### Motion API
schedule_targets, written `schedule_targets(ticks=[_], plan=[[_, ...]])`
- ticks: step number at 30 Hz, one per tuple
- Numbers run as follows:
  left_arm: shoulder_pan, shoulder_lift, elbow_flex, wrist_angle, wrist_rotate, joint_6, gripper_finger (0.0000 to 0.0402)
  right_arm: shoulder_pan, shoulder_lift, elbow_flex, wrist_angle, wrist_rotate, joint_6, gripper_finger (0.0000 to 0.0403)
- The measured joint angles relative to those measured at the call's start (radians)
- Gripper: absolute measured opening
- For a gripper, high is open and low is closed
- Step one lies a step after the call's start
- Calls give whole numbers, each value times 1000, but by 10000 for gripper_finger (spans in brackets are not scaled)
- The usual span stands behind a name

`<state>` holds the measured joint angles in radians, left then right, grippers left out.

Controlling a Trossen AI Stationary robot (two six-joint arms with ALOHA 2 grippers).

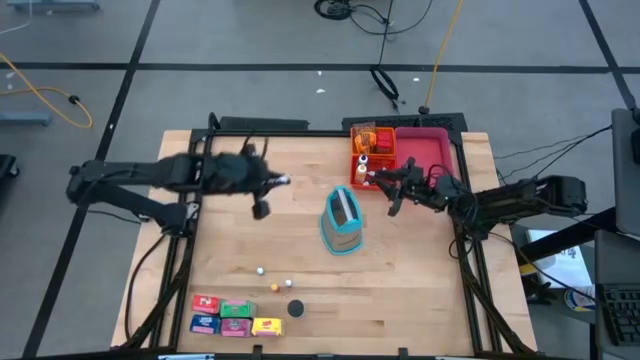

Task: Pick & Place Kitchen Items
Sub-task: Put the small brown food coloring bottle into the red bin

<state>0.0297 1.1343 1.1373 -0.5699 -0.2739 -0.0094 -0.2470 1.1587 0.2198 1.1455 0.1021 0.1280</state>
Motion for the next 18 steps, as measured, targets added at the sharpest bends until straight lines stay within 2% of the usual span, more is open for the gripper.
schedule_targets(ticks=[9, 18], plan=[[147, 272, 299, -18, 209, 145, 27, 0, 0, 200, -170, -54, -70, 114], [185, 494, 525, -50, 250, 230, 27, 0, 0, 355, -381, -55, -132, 114]])
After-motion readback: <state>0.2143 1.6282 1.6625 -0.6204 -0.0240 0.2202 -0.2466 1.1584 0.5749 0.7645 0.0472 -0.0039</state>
